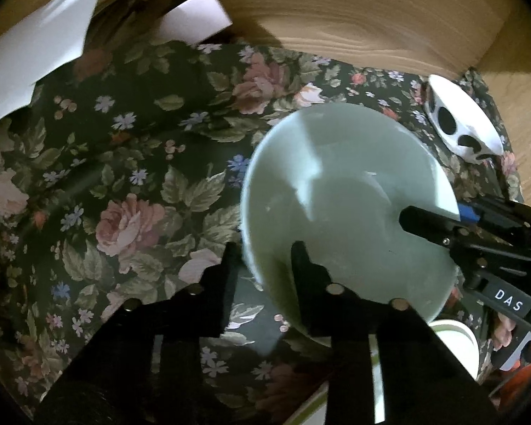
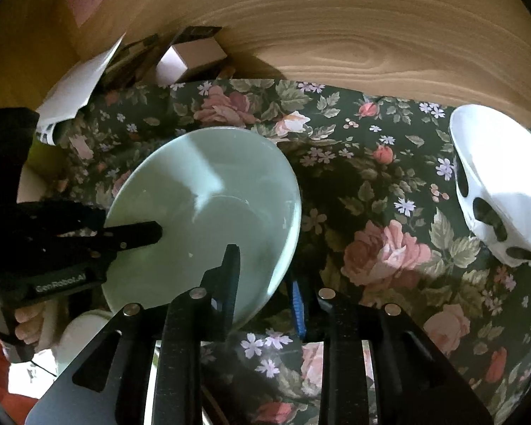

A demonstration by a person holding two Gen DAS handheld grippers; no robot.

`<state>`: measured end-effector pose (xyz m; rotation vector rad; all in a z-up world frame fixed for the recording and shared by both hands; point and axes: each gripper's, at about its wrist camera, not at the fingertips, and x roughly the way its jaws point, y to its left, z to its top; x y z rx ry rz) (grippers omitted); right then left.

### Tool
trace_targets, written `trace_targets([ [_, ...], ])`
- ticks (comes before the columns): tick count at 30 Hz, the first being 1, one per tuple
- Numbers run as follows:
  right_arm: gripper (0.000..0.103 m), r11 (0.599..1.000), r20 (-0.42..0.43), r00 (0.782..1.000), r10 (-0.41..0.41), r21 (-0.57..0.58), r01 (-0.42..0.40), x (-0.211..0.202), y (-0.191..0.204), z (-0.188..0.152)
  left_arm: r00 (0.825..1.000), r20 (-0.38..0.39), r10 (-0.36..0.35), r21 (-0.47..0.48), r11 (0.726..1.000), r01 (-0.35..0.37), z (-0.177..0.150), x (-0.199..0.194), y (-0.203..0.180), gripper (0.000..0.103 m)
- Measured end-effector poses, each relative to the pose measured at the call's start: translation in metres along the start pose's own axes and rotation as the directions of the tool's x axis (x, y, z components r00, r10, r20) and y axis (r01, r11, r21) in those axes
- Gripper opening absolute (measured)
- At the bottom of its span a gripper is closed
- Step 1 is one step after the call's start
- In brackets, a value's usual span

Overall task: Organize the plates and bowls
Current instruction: 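Lift the mint-green bowl with both grippers and carry it over the pink bowl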

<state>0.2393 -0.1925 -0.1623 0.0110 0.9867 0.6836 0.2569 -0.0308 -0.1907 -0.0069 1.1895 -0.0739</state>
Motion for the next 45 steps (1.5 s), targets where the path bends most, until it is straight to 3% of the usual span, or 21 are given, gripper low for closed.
trace_targets([
  [2, 0.023, 1.000, 0.007, 1.000, -0.014, 0.003, 0.014, -0.003, -0.001, 0.000, 1.000, 0.000, 0.001, 0.021, 1.000, -0.001, 0.002, 0.003, -0.008, 0.017],
  [8, 0.021, 0.999, 0.027, 0.998, -0.048, 0.008, 0.048, -0.001, -0.002, 0.020, 0.999, 0.054, 0.005, 0.039, 0.999, -0.007, 0.004, -0.007, -0.017, 0.017],
  [20, 0.020, 0.999, 0.182, 0.982, -0.047, -0.017, 0.051, -0.054, 0.027, 0.029, 0.978, 0.205, -0.028, 0.024, 0.999, 0.024, -0.006, -0.066, -0.014, 0.017],
  [32, 0.020, 0.996, 0.248, 0.969, -0.022, -0.074, 0.042, -0.078, 0.075, 0.018, 0.954, 0.298, -0.027, -0.021, 0.999, 0.035, -0.044, -0.122, 0.006, 0.017],
  [45, 0.020, 0.990, 0.246, 0.969, 0.034, -0.142, 0.002, -0.074, 0.124, 0.003, 0.937, 0.348, 0.008, -0.087, 0.996, 0.024, -0.090, -0.161, 0.039, 0.017],
])
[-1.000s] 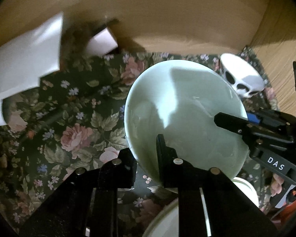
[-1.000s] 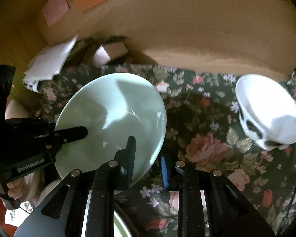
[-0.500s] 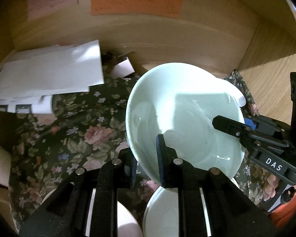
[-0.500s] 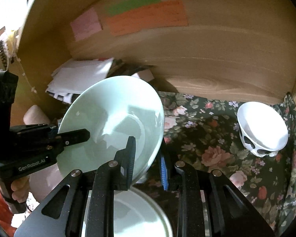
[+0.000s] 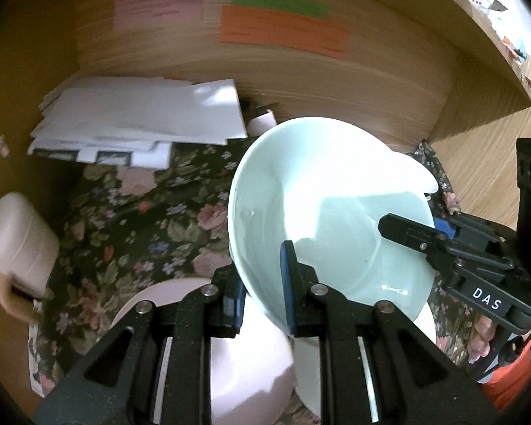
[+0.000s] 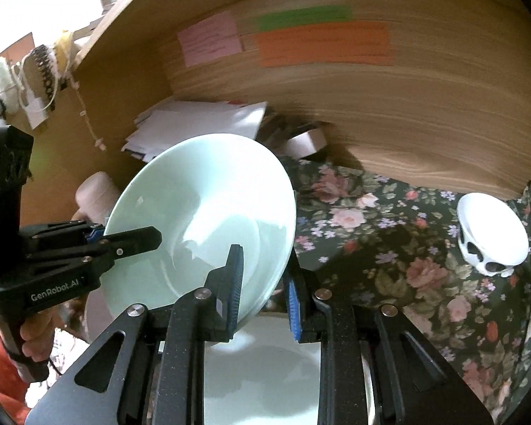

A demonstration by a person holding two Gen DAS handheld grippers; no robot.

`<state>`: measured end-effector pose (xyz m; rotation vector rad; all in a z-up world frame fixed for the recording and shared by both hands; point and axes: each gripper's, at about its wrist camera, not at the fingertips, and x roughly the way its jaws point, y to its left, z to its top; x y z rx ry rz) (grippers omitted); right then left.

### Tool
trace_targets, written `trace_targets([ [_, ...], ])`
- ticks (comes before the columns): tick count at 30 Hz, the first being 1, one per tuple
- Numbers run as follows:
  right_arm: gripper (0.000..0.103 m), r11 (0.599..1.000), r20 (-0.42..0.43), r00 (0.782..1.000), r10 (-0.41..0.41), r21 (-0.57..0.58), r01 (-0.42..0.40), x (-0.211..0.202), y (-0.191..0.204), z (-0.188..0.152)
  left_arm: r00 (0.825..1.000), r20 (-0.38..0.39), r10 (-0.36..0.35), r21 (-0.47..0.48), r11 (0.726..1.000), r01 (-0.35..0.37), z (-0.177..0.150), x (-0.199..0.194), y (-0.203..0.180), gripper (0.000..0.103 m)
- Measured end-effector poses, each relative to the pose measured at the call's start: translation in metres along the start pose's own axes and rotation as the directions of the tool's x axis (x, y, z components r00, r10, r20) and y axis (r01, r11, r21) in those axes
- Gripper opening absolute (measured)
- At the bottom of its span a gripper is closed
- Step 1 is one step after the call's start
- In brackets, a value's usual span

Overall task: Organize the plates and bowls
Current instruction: 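Lift the mint-green bowl with both grippers and carry it over the pink bowl, then lower the mint-green bowl into the pale pink bowl with both grippers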

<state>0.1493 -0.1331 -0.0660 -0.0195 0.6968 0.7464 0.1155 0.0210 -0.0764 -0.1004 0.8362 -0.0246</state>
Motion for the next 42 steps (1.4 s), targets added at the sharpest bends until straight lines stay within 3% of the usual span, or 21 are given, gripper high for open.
trace_targets([
  [19, 0.020, 0.993, -0.072, 0.992, 0.108, -0.033, -0.111, 0.033, 0.060, -0.027, 0.999, -0.011, 0.053, -0.100, 0.994, -0.054, -0.053, -0.040, 0.063, 0.017],
  [27, 0.020, 0.990, -0.126, 0.982, 0.139, -0.018, -0.143, 0.052, 0.074, -0.041, 0.997, -0.044, 0.063, -0.115, 0.991, -0.068, -0.075, -0.036, 0.083, 0.017],
  [42, 0.020, 0.991, -0.191, 0.974, 0.121, -0.033, -0.129, 0.066, 0.078, -0.044, 0.995, -0.090, 0.051, -0.139, 0.988, -0.063, -0.097, -0.020, 0.101, 0.017],
])
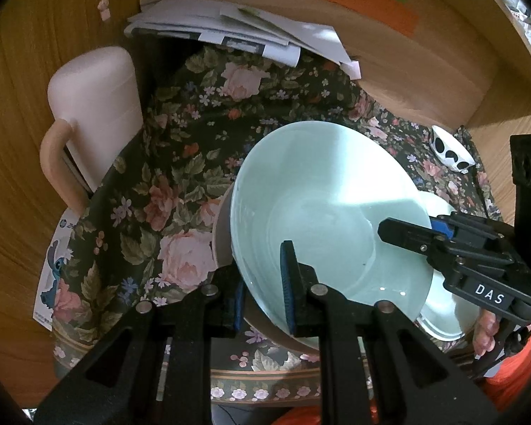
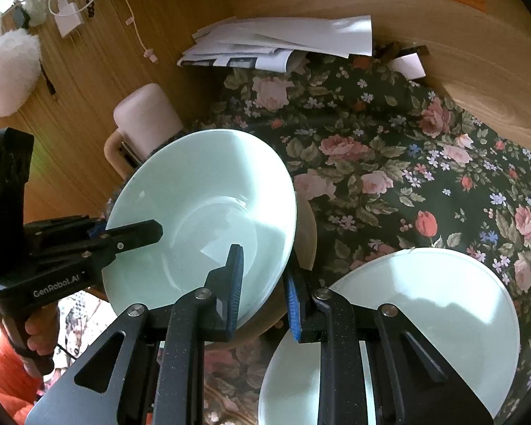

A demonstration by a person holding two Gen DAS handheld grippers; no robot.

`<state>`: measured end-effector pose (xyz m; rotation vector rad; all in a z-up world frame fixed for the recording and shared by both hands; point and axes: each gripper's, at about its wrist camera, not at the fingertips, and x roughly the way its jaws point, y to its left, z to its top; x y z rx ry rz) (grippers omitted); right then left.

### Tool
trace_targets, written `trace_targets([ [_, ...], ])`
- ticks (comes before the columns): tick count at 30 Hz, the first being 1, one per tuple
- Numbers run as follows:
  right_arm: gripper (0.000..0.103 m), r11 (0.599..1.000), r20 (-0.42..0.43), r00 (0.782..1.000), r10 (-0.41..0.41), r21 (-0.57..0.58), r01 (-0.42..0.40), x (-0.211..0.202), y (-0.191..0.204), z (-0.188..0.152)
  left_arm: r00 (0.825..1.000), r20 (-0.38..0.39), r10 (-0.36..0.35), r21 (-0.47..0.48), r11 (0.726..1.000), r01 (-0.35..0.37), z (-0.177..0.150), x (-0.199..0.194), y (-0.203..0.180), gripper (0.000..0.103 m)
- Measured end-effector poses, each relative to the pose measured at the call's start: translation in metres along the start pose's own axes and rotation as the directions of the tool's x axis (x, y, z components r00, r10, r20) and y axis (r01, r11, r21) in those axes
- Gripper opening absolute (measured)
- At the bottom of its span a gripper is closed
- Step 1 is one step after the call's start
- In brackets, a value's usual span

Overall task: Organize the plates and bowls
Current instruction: 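Lower the mint-green bowl into the pale pink bowl with both grippers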

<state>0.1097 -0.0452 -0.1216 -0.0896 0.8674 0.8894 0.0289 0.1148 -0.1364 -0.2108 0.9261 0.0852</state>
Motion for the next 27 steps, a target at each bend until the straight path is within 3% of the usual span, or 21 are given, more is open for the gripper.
trace_targets([
  [17, 0.024, 0.997, 0.010, 0.998, -0.054, -0.055, 0.055, -0.004, 0.006, 0.001, 0.998, 0.025, 0.054, 0.045, 0.997, -0.055, -0.002, 0.008, 0.000, 0.016],
  [21, 0.025, 0.990, 0.046, 0.993, -0.110, -0.089, 0.114, -0.010, 0.009, 0.001, 0.996, 0.038, 0.075, 0.056, 0.995, -0.077, -0.002, 0.009, -0.002, 0.015],
  [27, 0.026, 0.989, 0.050, 0.993, -0.108, -0.094, 0.112, -0.013, 0.004, -0.002, 0.993, 0.059, 0.105, 0.062, 0.992, -0.108, 0.001, 0.007, -0.007, 0.016],
])
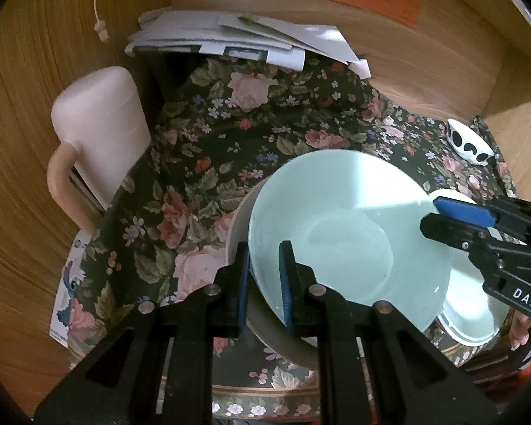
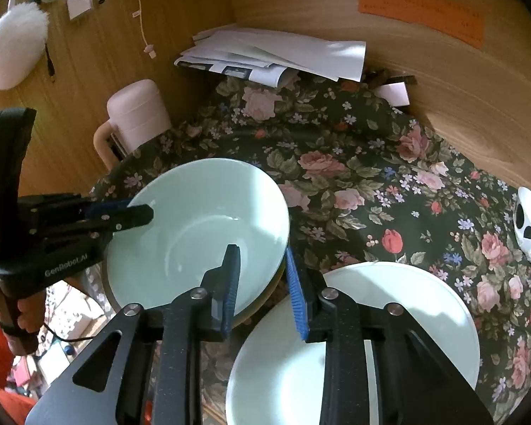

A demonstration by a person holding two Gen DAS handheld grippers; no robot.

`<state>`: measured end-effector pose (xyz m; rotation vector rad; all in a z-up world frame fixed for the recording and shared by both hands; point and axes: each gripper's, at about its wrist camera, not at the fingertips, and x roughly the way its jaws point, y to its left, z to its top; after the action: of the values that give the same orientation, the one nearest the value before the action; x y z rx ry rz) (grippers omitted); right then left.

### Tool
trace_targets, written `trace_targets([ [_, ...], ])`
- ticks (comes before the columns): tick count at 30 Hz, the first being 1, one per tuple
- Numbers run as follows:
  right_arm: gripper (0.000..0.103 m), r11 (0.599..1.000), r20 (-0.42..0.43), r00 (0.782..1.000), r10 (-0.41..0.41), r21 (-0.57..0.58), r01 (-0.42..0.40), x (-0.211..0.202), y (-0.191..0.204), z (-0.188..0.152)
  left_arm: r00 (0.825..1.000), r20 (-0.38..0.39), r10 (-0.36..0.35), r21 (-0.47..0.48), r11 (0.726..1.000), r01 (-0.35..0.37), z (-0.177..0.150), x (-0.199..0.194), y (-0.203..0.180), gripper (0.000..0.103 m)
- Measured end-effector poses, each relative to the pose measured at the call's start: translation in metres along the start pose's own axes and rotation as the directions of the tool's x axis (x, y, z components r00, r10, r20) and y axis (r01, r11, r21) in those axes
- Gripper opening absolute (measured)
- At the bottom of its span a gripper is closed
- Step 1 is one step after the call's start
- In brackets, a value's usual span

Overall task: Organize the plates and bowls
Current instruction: 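Lower the mint-green bowl into the pale pink bowl with both grippers, then open both grippers and lift them away from the bowls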

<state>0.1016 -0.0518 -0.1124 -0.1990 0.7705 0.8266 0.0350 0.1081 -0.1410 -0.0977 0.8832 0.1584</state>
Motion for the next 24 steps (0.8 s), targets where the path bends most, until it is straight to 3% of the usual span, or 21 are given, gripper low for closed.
trace_targets([
  [5, 0.029, 0.999, 0.017, 1.000, 0.010, 0.040, -0.010, -0.004, -0.011, -0.002, 0.999, 0.013, 0.036, 0.033, 0.999, -0.037, 0.004, -0.001, -0.007, 0.024],
  [10, 0.045, 0.997, 0.070, 0.998, -0.004, 0.077, -0.002, -0.020, -0.028, -0.003, 0.999, 0.016, 0.044, 0.030, 0.999, -0.044, 0.010, -0.001, -0.010, 0.037],
  [13, 0.053, 0.995, 0.112, 0.993, -0.037, 0.093, 0.027, -0.034, -0.041, -0.002, 0.996, 0.070, 0.056, 0.035, 0.998, -0.059, 0.016, -0.012, -0.014, 0.053],
  [17, 0.061, 0.989, 0.172, 0.979, -0.106, 0.122, 0.086, -0.058, -0.063, 0.002, 0.992, 0.127, 0.027, 0.043, 0.999, -0.033, 0.030, -0.029, -0.026, 0.060],
  [22, 0.074, 0.970, 0.231, 0.953, -0.196, 0.187, 0.154, -0.087, -0.097, 0.002, 0.978, 0.204, -0.043, 0.033, 0.999, 0.037, 0.050, -0.048, -0.048, 0.078],
  [24, 0.074, 0.962, 0.243, 0.943, -0.226, 0.206, 0.178, -0.097, -0.108, 0.002, 0.969, 0.235, -0.070, 0.046, 0.997, 0.061, 0.059, -0.055, -0.062, 0.086],
])
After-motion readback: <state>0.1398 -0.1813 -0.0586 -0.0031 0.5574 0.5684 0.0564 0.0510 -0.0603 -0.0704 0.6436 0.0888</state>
